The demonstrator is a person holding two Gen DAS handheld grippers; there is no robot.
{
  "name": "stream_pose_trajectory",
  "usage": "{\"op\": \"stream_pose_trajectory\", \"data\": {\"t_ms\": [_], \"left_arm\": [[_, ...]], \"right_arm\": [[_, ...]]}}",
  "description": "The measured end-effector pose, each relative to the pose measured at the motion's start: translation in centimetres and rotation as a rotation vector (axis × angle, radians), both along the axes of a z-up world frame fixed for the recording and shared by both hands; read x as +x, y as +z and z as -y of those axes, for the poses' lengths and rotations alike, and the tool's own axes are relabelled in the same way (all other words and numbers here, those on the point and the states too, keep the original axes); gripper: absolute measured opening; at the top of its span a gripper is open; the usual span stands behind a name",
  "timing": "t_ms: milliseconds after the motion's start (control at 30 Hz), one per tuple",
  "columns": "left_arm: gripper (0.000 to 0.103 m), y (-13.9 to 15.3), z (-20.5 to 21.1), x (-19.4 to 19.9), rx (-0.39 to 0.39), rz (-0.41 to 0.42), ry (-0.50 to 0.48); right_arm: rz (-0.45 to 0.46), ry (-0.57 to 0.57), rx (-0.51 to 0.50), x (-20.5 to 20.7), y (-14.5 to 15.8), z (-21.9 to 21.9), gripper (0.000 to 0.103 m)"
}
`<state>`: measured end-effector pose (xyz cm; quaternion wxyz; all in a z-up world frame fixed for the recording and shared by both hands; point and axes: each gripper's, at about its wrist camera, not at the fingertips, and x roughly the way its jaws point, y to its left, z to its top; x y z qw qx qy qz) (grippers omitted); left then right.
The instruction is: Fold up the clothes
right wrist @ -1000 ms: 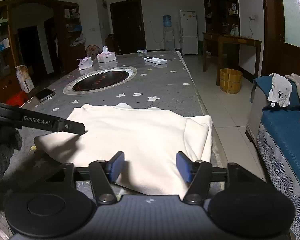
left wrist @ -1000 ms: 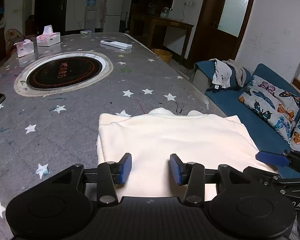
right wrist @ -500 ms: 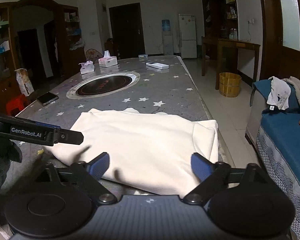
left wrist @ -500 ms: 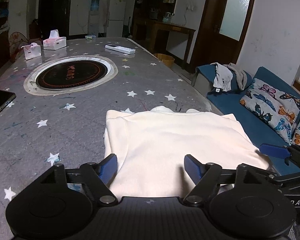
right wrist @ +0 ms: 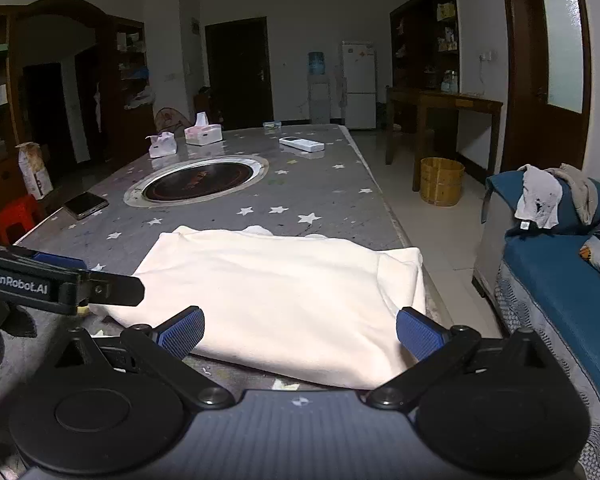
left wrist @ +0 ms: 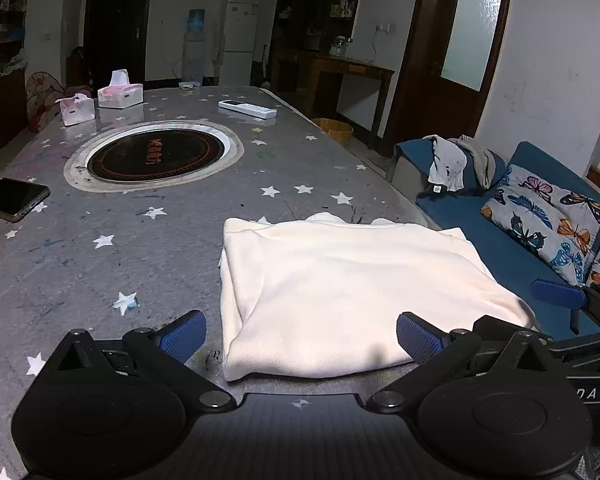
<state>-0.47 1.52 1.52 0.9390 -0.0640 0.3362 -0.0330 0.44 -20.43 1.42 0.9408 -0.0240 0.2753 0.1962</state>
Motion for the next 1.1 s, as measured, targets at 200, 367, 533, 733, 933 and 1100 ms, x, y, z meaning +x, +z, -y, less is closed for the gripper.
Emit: {"op": "stream_pose_trajectory", "data": {"t_ms": [200,367,533,733,933,1100], "left_arm": [[0.103,0.1,0.1,-0.7,-0.002,0.0,0.007],[0.103,0.2,0.3,-1.3,-0.002,0.007,0.012],[0.103,0.3,0.3,-1.9,-0.001,0.016,0.015],[0.103,0.4,0.3,-2.6,-0.003,0.02,0.022],[0.103,0.4,0.4,-3.3,-0.002,0.022,0.027],[0.103,0.4,0.5,-3.7,0.0,0.026,0.028]], "right_arm": [[0.024,-0.027,-0.008,-0.7,0.1,-0.1,0.103],[0.025,-0.031,-0.008,-1.0,0.1,-0.2,0.103],[0.03,-0.029,-0.011,-1.6,0.0,-0.4,0.103],[0.033,-0.028,-0.008,-2.3,-0.1,-0.4,0.103],[0.029,-0.027,-0.006,-2.9,-0.3,-0.3,0.103],[0.029,-0.024,-0.005,-3.4,-0.4,-0.2,0.103]]}}
